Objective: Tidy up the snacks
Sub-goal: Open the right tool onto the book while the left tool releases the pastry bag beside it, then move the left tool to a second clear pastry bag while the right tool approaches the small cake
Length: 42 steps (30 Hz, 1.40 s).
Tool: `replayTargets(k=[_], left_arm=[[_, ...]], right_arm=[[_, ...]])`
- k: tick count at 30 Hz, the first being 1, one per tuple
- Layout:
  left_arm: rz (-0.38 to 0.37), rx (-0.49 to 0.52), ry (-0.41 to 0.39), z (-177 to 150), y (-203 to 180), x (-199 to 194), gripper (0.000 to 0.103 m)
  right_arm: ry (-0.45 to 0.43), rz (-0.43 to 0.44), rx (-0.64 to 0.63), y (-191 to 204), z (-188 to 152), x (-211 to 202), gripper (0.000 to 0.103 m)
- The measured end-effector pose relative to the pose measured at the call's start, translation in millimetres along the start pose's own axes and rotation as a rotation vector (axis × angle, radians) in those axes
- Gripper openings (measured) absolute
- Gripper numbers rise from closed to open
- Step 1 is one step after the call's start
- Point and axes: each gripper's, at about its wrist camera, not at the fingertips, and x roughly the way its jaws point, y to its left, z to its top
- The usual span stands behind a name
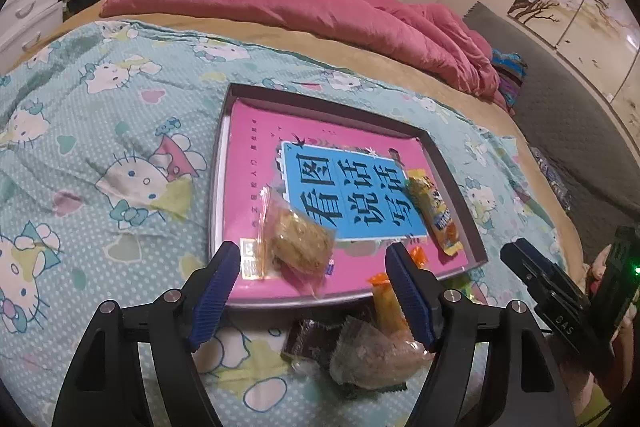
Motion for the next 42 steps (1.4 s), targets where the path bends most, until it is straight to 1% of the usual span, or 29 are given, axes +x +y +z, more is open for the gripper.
replayTargets(k=[4, 9, 15, 19, 23, 42], left_arm=[[-0.022, 0.006, 0.007, -4.6, -3.0, -4.8, 0.077], [-0.054, 0.045, 0.015, -11.9, -11.1, -11.9, 0.077], [-0.076, 0.073, 0.03, -19.4, -18.9, -16.2, 0.077], [-0.084, 0.077, 0.043, -22.5, -20.9, -16.8, 0.077], [-0.091, 0.081, 0.046, -24.7, -22.2, -18.9, 0.077], [-0.104, 0.12, 0.096, -43.4, -31.9, -17.5, 0.077]], right_arm=[[0.001, 0.004, -0.011, 2.8, -1.2, -1.2, 0.06], [-0.002, 0.005, -0.025, 6.1, -2.6, -5.3, 0.061], [-0.005, 0.008, -0.036, 8.7, -4.4, -11.0, 0.061], [-0.008, 0.009, -0.048, 10.9, -5.4, -14.8, 0.062], [-0.018, 0.009, -0.059, 13.9, -6.3, -19.6, 0.068], [-0.027, 0.019, -0.107, 26.9, -12.2, -35.7, 0.069]])
